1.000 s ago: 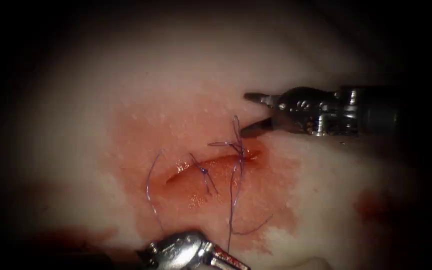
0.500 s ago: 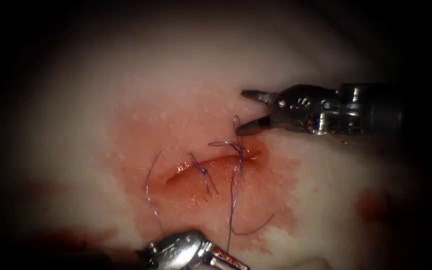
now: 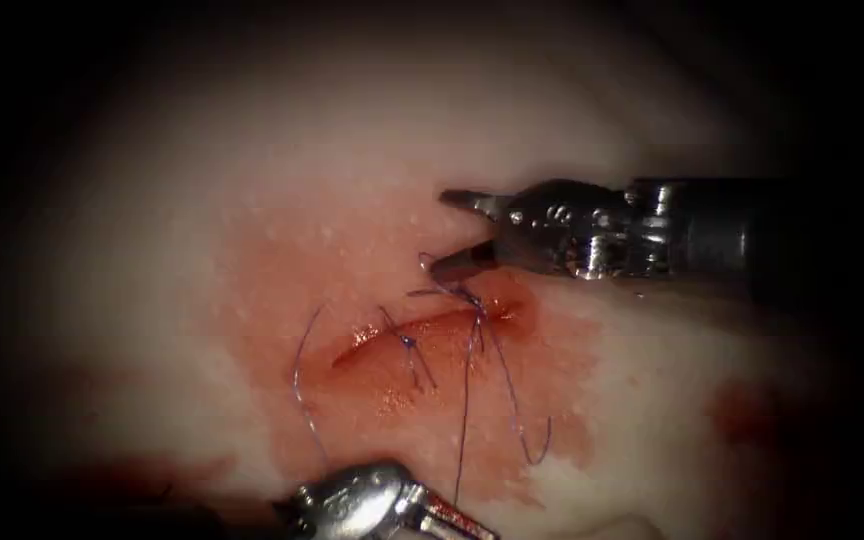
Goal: Wound Closure
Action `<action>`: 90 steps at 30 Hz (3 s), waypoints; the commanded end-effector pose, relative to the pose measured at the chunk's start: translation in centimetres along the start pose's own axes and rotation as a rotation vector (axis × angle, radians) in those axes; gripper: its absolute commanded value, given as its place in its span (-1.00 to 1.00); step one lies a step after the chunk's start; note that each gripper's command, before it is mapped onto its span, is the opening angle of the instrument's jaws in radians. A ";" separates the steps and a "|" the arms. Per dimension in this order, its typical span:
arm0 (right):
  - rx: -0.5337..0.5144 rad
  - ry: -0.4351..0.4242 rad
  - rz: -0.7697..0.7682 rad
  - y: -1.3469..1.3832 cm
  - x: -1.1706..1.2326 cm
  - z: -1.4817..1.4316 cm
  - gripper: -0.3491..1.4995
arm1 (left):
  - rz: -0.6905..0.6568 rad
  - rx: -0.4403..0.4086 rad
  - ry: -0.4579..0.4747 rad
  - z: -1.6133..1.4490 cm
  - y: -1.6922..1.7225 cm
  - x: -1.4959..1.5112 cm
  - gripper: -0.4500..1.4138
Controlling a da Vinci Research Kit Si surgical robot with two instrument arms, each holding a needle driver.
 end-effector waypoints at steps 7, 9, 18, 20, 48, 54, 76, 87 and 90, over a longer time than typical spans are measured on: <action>-0.054 -0.007 -0.006 0.25 0.13 0.25 0.93 | -0.001 0.000 0.000 0.04 -0.02 -0.08 -1.00; -0.069 -0.011 -0.016 0.28 0.19 0.29 0.93 | -0.001 0.000 0.000 0.05 -0.01 -0.08 -1.00; -0.149 0.006 -0.006 0.40 0.37 0.46 0.93 | -0.003 -0.002 -0.006 0.12 0.03 -0.15 -1.00; -0.156 0.014 -0.019 0.47 0.43 0.49 0.93 | -0.002 -0.003 -0.007 0.13 0.03 -0.16 -1.00; -0.089 -0.014 0.095 0.01 -0.02 -0.43 0.93 | -0.004 -0.007 -0.005 0.08 0.02 -0.15 -1.00; -0.086 -0.019 0.093 0.03 -0.05 -0.32 0.91 | -0.005 -0.007 -0.005 0.08 0.02 -0.15 -1.00; -0.090 -0.092 0.161 -0.08 -0.18 0.08 0.91 | -0.005 -0.009 -0.005 0.09 0.03 -0.14 -1.00; -0.122 -0.167 0.289 -0.11 -0.21 0.34 0.89 | -0.004 -0.011 -0.006 0.09 0.03 -0.16 -1.00; -0.134 -0.156 0.256 -0.09 -0.19 0.51 0.91 | -0.004 -0.012 -0.006 0.09 0.03 -0.16 -1.00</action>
